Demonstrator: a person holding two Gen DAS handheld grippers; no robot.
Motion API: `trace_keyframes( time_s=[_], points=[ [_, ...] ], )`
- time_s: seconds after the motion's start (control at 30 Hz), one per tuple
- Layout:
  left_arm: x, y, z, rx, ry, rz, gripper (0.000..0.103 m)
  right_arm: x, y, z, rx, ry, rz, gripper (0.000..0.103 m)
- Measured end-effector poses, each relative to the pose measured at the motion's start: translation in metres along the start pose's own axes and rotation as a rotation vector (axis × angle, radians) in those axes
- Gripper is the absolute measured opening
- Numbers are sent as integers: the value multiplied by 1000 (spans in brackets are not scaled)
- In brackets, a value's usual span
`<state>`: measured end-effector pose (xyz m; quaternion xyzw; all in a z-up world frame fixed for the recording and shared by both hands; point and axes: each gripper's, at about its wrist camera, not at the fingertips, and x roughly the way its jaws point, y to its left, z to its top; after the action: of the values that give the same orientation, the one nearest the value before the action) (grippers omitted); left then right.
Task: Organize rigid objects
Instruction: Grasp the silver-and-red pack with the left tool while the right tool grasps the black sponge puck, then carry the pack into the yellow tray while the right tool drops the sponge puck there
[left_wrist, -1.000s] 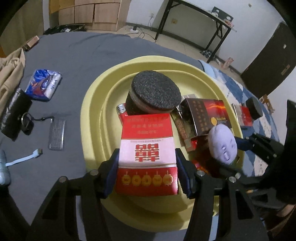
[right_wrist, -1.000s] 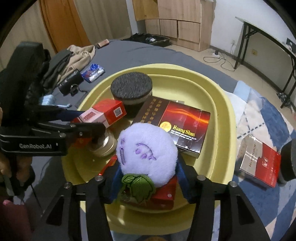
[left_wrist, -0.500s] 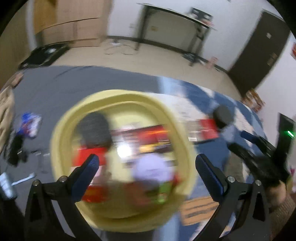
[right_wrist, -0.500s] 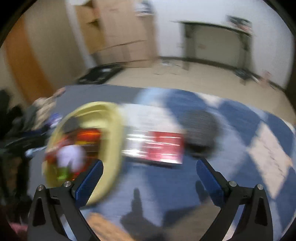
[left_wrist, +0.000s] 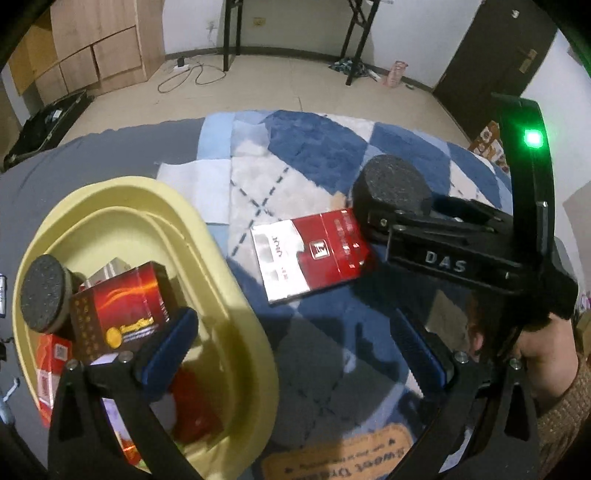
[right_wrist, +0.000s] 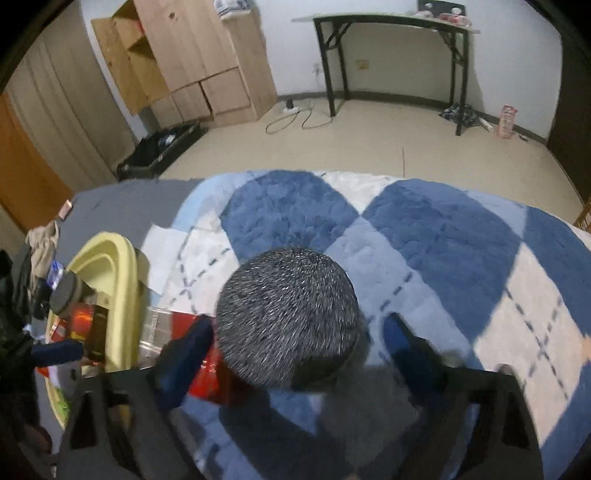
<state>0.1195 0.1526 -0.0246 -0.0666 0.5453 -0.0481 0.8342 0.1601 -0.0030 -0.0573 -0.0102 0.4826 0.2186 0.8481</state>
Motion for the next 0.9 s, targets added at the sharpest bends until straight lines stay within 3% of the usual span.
trace_keyframes(
  time_s=[0.1, 0.2, 0.23, 0.27, 0.33, 0.5, 0.6, 0.7, 0.9],
  points=[
    [20, -10, 8, 7, 34, 14, 103, -1, -6, 1, -33, -34, 40, 70],
    [33, -19, 19, 17, 10, 152, 103, -17, -30, -9, 2, -107, 20, 70],
    [35, -19, 23, 0, 9, 166, 103, -24, -43, -14, 33, -122, 16, 70],
    [31, -17, 26, -26, -10, 154, 103, -28, -52, -17, 43, -129, 14, 70],
    [22, -17, 33, -46, -47, 51, 103, -36, -66, -25, 43, -137, -7, 70],
    [36, -30, 48, 14, -4, 97, 103, -40, -88, -45, 49, -126, -37, 70],
    [60, -30, 52, 30, 81, 155, 103, -44, -88, -49, 46, -132, -26, 70],
    [79, -27, 49, 14, 151, 91, 103, -49, -89, -50, 37, -134, -18, 70],
    [78, -38, 37, 47, 87, 105, 92, -58, -94, -60, 29, -139, -12, 70]
  ],
)
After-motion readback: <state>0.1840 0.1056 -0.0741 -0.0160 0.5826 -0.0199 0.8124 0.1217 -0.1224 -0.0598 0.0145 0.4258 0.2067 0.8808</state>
